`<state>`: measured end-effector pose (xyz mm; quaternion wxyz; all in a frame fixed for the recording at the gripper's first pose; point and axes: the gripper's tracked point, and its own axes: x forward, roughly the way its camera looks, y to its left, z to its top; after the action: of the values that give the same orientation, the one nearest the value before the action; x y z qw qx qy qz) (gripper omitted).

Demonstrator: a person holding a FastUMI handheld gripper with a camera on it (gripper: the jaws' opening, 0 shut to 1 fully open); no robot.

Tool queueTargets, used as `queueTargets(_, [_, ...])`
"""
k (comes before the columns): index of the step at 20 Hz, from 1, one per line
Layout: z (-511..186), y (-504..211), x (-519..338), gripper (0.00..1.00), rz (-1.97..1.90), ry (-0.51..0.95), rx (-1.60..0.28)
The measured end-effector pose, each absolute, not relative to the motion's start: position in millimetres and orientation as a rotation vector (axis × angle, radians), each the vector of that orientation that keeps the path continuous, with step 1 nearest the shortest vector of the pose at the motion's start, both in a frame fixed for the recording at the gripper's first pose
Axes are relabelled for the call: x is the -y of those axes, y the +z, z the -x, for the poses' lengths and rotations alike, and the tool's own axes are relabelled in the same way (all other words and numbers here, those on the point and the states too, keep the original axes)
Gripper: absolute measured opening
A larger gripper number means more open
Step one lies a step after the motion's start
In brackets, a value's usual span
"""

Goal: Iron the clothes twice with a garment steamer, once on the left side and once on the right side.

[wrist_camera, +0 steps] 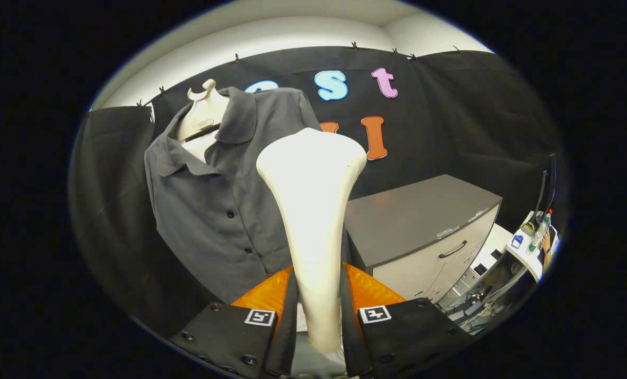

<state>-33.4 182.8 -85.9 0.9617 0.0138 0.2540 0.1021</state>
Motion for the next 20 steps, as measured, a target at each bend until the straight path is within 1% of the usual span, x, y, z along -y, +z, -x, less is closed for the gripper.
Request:
queueTargets(3, [20.3, -43.5, -180.6, 0.44, -0.04, 0.246, -0.435])
queueTargets(6, [32.3, -2.5, -170.8, 0.44, -0.039, 0.263, -0.369])
queueTargets(10, [51.2, -8.5, -149.4, 0.44, -0.063, 0.27, -0.378])
queueTargets(20, [60.0, -14.1, -113.6, 0.44, -0.074, 0.245, -0.378])
